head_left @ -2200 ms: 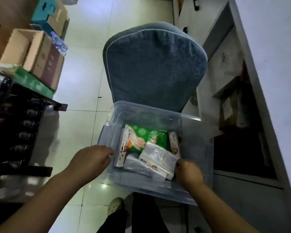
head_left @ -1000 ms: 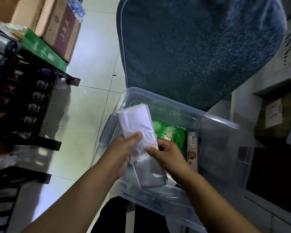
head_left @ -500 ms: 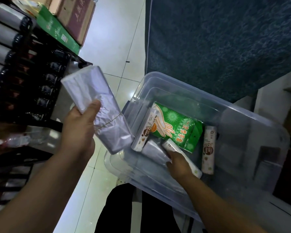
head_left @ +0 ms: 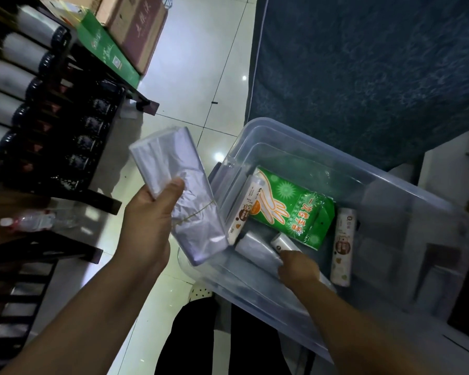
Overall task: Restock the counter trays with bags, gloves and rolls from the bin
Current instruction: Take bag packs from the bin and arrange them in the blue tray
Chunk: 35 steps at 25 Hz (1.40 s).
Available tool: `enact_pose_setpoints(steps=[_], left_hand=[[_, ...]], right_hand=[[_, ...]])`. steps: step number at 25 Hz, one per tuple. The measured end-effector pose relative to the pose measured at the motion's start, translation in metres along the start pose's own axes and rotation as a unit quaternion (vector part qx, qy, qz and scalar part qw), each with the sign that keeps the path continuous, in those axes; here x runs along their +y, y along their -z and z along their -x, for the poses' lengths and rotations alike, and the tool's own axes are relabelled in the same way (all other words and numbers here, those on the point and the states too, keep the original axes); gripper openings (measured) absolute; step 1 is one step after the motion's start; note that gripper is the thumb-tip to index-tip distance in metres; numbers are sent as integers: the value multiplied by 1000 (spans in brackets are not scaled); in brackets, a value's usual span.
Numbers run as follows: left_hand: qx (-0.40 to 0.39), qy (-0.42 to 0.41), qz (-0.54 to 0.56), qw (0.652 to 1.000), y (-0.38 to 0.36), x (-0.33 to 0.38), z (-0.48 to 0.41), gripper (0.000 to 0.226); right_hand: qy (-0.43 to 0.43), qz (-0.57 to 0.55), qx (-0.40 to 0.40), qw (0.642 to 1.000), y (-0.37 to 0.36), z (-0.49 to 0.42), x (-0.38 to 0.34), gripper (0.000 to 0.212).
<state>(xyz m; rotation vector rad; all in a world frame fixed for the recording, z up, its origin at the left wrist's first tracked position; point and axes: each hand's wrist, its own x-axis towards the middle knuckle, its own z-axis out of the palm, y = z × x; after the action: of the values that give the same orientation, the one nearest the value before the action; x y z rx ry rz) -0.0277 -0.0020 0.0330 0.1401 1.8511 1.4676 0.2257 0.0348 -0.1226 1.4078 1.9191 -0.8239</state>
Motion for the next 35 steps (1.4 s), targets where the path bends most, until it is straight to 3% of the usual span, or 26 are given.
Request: enact_pose_setpoints(steps=[2,5,9,11,15,19,23,26,30,33,35], left_hand=[[-7,19,-7,1000,-1,2,6,8],[-19,54,2,998,-11,13,25,5],[-39,88,22,995,-37,39,59,14],[-40,104,29,993,-53,57,78,19],[-89,135,75,984,-91,100,117,23],[-157,156,108,969,-120,142,146,32],[-210,165,157,951,-131,177,161,41],[-254,184,165,935,-129,196,161,49],[-331,212,153,907,-124,217,165,55],[-403,172,70,896,-125,227,168,39],[-434,50,-58,898,-129,226,166,23]], right_hand=[[5,-98,-4,995,25,13,7,8],[20,-245,20,969,72,42,20,29],[71,-400,98,908,143,94,19,16],[95,-404,185,891,178,125,14,20],[159,-278,389,864,227,194,-9,25],[183,-160,463,852,247,228,-28,8],[206,-126,476,846,263,247,-26,25],[201,-88,450,866,271,260,-24,47],[138,-105,454,874,273,278,-36,36],[59,-256,460,848,277,291,-45,25],[33,-456,426,780,281,302,-43,25]])
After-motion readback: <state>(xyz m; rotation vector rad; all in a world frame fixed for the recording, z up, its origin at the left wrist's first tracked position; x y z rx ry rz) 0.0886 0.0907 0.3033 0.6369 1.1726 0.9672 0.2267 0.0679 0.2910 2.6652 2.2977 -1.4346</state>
